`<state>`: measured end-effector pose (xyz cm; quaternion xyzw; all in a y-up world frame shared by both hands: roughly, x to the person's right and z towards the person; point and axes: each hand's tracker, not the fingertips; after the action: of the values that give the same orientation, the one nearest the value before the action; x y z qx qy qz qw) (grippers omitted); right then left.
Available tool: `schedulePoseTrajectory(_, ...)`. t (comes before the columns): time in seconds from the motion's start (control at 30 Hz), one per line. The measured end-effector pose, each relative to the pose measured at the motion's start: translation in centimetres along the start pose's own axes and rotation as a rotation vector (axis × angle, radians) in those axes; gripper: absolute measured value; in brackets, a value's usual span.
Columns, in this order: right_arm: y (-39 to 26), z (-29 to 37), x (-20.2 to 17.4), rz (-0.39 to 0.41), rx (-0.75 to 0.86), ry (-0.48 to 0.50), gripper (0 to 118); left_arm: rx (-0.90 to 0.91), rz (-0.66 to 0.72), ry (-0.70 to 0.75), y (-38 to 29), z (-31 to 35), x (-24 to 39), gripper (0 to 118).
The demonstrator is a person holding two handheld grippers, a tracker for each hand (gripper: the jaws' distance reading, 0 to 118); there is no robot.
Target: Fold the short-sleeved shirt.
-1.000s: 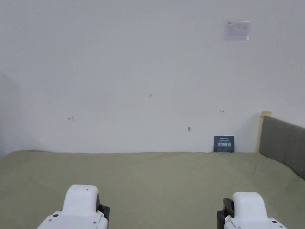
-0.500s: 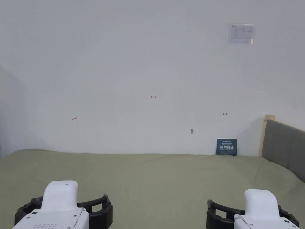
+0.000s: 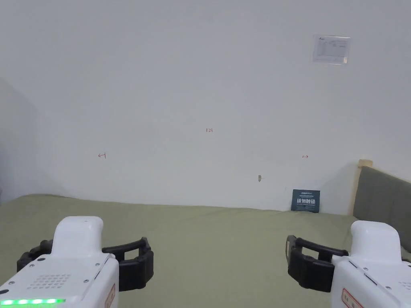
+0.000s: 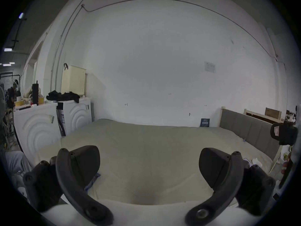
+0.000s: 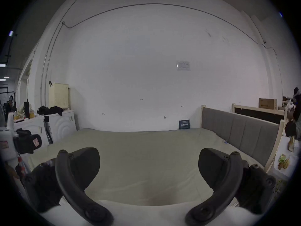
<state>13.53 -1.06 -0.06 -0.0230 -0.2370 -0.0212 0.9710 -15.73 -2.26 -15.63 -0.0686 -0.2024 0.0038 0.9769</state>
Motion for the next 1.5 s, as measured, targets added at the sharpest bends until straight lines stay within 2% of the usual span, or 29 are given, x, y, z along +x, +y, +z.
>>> schedulePoseTrajectory(0.2,0.3,-0.5,0.3,-0.028,-0.015,-0.015,118,0.018,-0.003,-0.029,1.5,0.1,0.1,118)
schedulePoseTrajectory(0.3,0.3,-0.6,-0.1,-0.017,-0.008,-0.038,118,0.014,-0.004,-0.027,1.8,-0.3,0.2,118)
schedulePoseTrajectory(0.43,0.9,-0.6,0.2,-0.042,0.005,0.018,118,-0.004,0.001,-0.022,1.9,-0.8,0.2,118)
schedulePoseTrajectory(0.77,1.4,-0.8,0.4,-0.049,0.012,0.041,118,-0.025,-0.006,-0.020,1.8,-1.7,0.4,118)
schedulePoseTrajectory(1.1,1.2,-2.2,0.4,-0.057,-0.034,-0.017,118,-0.025,-0.012,-0.013,2.2,-2.2,0.1,118)
schedulePoseTrajectory(1.5,0.8,-3.1,0.4,-0.030,-0.073,-0.054,118,-0.031,-0.023,-0.004,2.4,-2.2,-0.2,118)
